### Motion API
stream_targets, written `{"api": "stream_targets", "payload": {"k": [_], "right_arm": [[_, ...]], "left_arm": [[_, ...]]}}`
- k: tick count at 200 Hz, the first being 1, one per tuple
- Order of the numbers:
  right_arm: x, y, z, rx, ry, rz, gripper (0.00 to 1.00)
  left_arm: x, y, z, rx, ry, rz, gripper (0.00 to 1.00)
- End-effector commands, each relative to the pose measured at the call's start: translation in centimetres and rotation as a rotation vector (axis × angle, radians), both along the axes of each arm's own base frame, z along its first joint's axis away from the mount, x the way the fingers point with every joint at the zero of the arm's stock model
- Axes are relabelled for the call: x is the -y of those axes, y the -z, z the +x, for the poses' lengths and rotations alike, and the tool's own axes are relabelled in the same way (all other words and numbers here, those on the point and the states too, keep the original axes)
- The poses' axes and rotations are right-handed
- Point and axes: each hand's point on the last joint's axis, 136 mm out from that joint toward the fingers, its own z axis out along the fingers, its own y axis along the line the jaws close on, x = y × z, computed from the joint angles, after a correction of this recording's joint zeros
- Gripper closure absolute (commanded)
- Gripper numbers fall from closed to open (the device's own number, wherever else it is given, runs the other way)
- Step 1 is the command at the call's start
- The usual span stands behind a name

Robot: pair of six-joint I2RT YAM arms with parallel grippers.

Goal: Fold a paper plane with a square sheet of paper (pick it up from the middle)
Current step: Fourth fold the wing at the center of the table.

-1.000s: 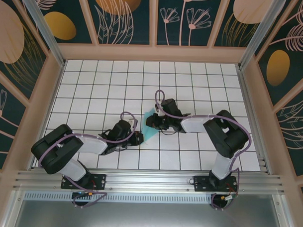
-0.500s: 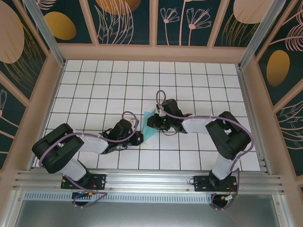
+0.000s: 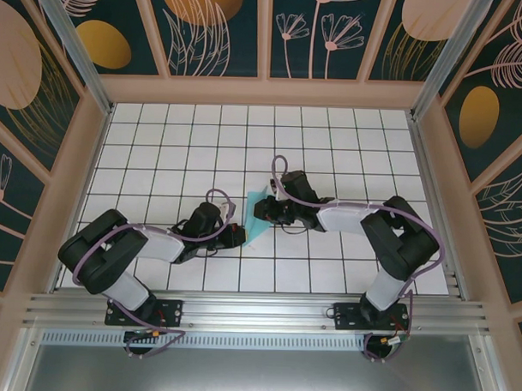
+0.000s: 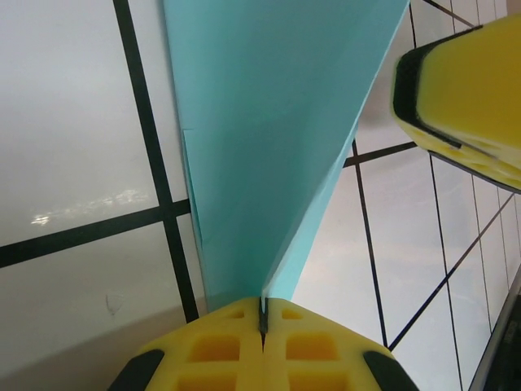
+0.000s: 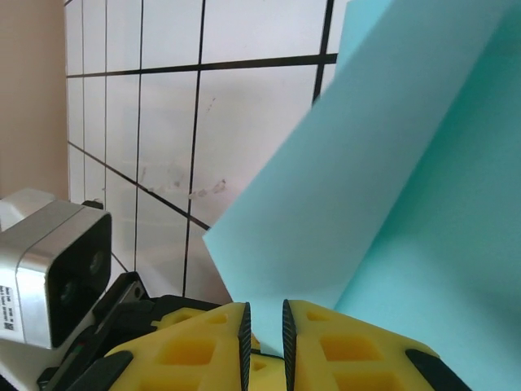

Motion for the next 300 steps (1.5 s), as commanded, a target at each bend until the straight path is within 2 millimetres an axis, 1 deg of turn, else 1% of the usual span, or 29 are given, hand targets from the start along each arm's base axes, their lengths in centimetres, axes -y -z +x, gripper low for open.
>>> {"api": "stream_targets", "payload": {"k": [1, 12, 31, 77, 152, 186, 203, 245, 256, 265, 282, 300], "right_arm": [[-1.3, -0.6, 0.8, 0.022, -0.043, 0.047, 0.78], [-1.6, -0.4, 0.9, 0.015, -0.049, 0.049, 0.78], [-1.6, 0.3, 1.4, 0.010, -0.035, 0.034, 0.78], [-2.2, 1.1, 2.3, 0.000, -0.049, 0.029, 0.79], [-1.4, 2.7, 2.8, -0.027, -0.020, -0.005, 0.80], [-1.0, 3.5, 3.1, -0.038, 0.000, -0.032, 0.80], [-0.9, 3.6, 3.2, -0.036, 0.005, -0.037, 0.81], [-0.7, 4.0, 3.3, -0.044, 0.018, -0.047, 0.81], [-0.7, 3.9, 3.4, -0.042, 0.020, -0.044, 0.81], [-0.7, 3.7, 3.4, -0.037, 0.022, -0.041, 0.81], [-0.5, 3.4, 3.6, -0.027, 0.030, -0.053, 0.81], [-0.1, 3.7, 3.7, -0.028, 0.040, -0.080, 0.81]], "left_arm": [[0.2, 0.4, -0.4, -0.033, 0.004, -0.028, 1.00], [0.1, 0.7, -0.3, -0.042, -0.003, -0.020, 1.00], [0.0, 1.0, -0.5, -0.057, -0.005, -0.014, 1.00], [-0.3, 1.3, -0.4, -0.073, -0.031, -0.012, 1.00], [-0.8, 2.6, -0.6, -0.123, -0.055, 0.035, 1.00], [-1.0, 2.6, -0.4, -0.127, -0.074, 0.049, 0.99], [-1.2, 2.6, -0.4, -0.126, -0.082, 0.054, 0.96], [-1.2, 2.4, -0.1, -0.122, -0.088, 0.064, 0.95], [-1.1, 2.3, -0.1, -0.118, -0.081, 0.060, 0.96], [-1.1, 2.2, -0.1, -0.117, -0.077, 0.060, 1.00], [-1.2, 2.3, -0.1, -0.120, -0.082, 0.069, 1.00], [-1.4, 2.4, -0.2, -0.132, -0.088, 0.084, 1.00]]}}
